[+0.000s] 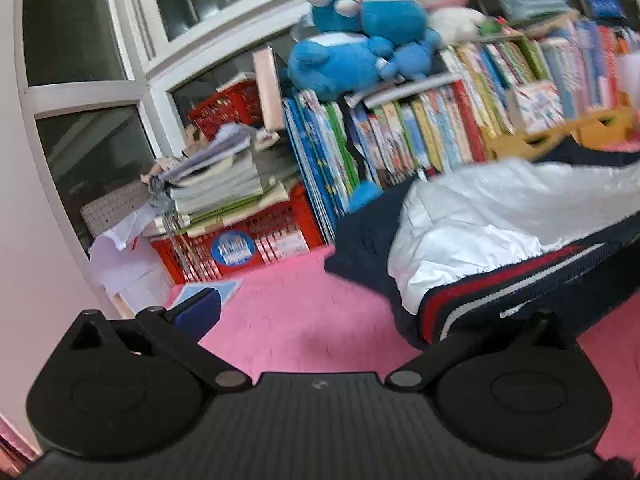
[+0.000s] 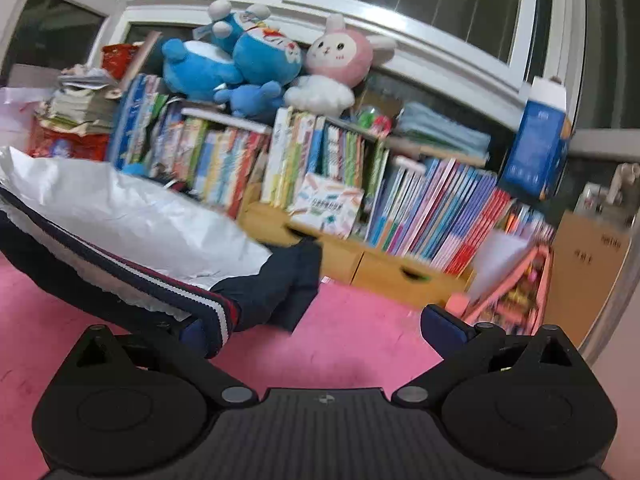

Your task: Fold clothes

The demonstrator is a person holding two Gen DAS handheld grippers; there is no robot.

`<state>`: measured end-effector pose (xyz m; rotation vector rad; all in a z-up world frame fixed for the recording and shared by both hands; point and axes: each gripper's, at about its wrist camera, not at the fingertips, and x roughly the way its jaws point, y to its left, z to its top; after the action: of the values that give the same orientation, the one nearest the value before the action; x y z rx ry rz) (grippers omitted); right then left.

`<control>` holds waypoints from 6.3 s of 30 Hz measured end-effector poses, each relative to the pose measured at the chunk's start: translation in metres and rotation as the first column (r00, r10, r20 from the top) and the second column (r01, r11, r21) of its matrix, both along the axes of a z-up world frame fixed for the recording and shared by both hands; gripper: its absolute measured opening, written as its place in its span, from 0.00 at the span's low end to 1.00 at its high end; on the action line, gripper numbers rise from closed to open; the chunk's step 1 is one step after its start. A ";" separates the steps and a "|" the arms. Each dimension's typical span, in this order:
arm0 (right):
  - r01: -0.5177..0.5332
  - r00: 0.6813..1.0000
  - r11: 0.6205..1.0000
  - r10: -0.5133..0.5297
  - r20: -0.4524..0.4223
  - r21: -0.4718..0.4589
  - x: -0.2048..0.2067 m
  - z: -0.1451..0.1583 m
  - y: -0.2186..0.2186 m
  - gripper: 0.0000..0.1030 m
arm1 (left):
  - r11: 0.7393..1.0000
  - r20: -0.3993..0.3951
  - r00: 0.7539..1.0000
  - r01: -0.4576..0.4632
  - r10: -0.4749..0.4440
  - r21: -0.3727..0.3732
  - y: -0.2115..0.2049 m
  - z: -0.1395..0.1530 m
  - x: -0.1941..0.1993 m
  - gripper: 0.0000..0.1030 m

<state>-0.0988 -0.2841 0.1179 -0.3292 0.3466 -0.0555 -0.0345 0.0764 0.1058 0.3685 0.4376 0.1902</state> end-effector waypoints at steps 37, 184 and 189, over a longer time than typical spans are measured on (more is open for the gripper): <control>0.082 0.993 0.995 -0.087 0.086 0.052 -0.061 -0.038 0.026 1.00 | 0.982 -0.013 0.995 0.097 -0.096 0.162 0.000 -0.019 -0.057 1.00; 0.011 0.923 0.942 0.120 -0.366 0.336 0.100 -0.093 0.126 1.00 | 0.817 -0.067 0.985 0.092 -0.157 -0.569 0.066 0.006 0.218 0.01; 0.012 0.923 0.942 0.119 -0.365 0.336 0.100 -0.092 0.127 1.00 | 0.795 0.004 0.894 0.401 -0.448 -0.456 0.009 0.040 0.141 0.03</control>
<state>0.0010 -0.1570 0.0255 -0.0080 0.7248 0.1246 0.1064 0.0853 0.1454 0.0130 0.4759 -0.3748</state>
